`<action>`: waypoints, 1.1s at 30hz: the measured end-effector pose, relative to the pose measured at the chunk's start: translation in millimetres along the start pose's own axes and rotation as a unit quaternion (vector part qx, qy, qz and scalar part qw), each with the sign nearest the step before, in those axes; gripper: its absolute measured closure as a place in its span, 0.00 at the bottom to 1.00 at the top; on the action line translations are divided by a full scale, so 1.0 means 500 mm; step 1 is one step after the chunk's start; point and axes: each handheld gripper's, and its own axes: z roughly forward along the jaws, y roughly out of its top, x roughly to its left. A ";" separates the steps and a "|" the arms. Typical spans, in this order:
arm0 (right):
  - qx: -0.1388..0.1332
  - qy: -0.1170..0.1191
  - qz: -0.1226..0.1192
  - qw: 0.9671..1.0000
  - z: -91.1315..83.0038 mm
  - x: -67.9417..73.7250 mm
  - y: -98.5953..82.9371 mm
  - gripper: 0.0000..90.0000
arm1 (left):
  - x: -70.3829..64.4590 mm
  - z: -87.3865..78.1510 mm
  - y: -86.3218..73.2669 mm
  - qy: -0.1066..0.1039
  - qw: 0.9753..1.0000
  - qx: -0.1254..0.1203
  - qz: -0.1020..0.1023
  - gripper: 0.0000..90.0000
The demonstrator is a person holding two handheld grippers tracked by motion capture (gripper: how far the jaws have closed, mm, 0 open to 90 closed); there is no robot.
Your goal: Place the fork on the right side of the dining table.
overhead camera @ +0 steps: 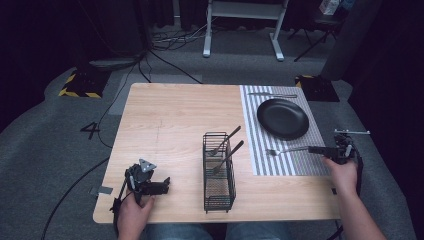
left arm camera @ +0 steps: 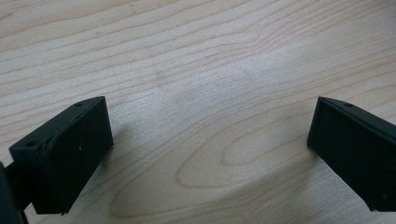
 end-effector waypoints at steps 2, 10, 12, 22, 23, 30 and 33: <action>-0.004 -0.002 -0.001 1.000 -0.003 0.001 0.001 0.68 | 0.000 0.000 0.000 0.000 1.000 0.000 0.000 0.00; -0.009 -0.014 -0.023 1.000 0.006 0.008 0.015 0.62 | 0.000 0.000 0.000 0.000 1.000 0.000 0.000 0.00; -0.008 -0.018 -0.025 0.999 0.014 0.008 0.021 0.61 | 0.000 0.000 0.000 0.000 1.000 0.000 0.000 0.00; 0.014 -0.018 -0.028 0.999 0.069 0.003 0.037 0.56 | 0.000 0.000 0.000 0.000 1.000 0.000 0.000 0.00; 0.015 -0.018 -0.028 0.999 0.073 0.002 0.036 0.56 | 0.000 0.000 0.000 0.000 1.000 0.000 0.000 0.00; 0.008 -0.017 -0.029 0.999 0.088 -0.001 0.039 0.53 | 0.000 0.000 0.000 0.000 1.000 0.000 0.000 0.00; 0.009 -0.015 -0.028 0.999 0.088 -0.002 0.039 0.52 | 0.000 0.000 0.000 0.000 1.000 0.000 0.000 0.00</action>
